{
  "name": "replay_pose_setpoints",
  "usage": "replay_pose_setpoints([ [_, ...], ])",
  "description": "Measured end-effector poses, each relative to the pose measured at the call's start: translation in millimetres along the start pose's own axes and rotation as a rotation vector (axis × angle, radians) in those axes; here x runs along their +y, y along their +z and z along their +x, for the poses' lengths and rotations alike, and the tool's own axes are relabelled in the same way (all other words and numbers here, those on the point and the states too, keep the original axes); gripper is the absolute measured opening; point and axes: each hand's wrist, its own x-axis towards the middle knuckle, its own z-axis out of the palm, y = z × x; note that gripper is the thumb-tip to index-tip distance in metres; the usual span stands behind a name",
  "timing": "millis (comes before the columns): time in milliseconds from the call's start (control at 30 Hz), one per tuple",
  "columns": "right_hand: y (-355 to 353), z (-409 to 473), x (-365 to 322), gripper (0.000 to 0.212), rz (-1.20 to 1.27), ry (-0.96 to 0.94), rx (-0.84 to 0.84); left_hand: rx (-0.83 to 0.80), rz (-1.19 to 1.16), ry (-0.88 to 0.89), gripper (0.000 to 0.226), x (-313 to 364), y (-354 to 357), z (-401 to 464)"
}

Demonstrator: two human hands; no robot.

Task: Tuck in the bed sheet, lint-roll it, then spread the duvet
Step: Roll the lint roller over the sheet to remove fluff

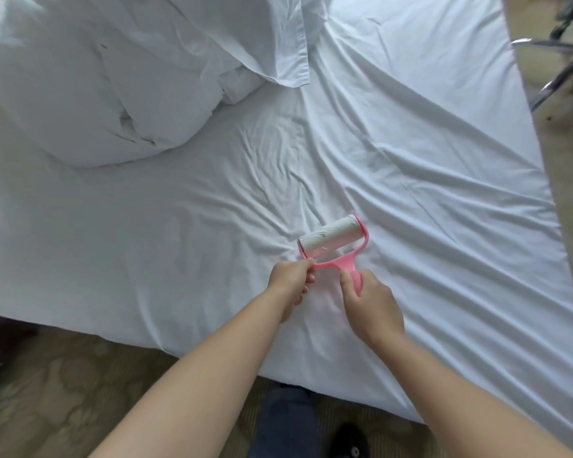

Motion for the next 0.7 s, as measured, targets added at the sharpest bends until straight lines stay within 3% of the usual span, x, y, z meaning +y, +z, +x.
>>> replay_pose_setpoints([
  [433, -6, -39, 57, 0.041, 0.181, 0.209, 0.144, -0.139, 0.062, -0.004, 0.021, -24, 57, -24],
  [700, -7, -34, 63, 0.043, 0.181, 0.223, 0.142, -0.152, 0.105, 0.0, 0.028, -23, 66, -16],
])
